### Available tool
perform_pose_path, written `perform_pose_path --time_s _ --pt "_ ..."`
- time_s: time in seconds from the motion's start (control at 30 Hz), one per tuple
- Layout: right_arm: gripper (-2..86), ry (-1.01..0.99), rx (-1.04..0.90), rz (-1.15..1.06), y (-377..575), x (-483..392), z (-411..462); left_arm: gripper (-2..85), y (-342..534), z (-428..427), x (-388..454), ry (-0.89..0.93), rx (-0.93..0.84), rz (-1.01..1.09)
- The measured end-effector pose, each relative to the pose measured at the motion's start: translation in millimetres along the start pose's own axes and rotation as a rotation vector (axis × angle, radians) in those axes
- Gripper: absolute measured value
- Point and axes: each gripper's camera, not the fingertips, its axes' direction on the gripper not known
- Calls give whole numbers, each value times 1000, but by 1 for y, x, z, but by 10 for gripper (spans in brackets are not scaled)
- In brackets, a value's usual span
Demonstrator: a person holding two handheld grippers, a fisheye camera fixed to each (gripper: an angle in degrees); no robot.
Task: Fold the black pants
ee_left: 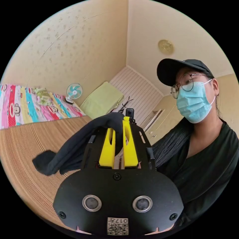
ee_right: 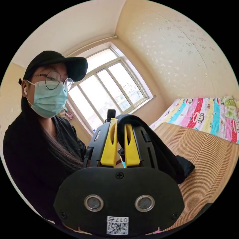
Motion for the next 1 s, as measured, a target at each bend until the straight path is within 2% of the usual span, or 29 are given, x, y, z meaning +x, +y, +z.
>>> perform_pose_path --time_s 0.1,0.17,0.33,0.5,0.6,0.67,0.7,0.77,0.83,0.9,1.0 --pt "2 76 9 -53 -54 -28 -11 50 -46 16 25 -84 2 14" --pt "4 163 -47 -4 -81 -17 -9 50 -59 31 14 -142 -22 -26" --pt "7 367 -222 131 -91 78 29 51 -51 85 -109 -314 -159 -258" --pt "17 464 -317 185 -81 140 65 51 -17 106 -189 -350 -222 -305" --pt "29 482 -370 253 -35 160 84 56 51 119 -222 -342 -281 -362" --pt "43 436 -441 400 45 189 102 63 120 132 -246 -355 -352 -471" --pt "48 422 -473 455 69 199 107 71 175 141 -264 -389 -421 -575" --pt "71 364 -600 747 179 237 126 96 260 152 -287 -443 -539 -750" --pt "95 346 -732 928 252 254 133 133 354 148 -309 -464 -663 -987" --pt "111 342 -744 1028 289 259 122 135 380 125 -314 -437 -576 -1062" --pt "137 293 -563 1088 289 273 91 126 366 75 -335 -435 -348 -1086"
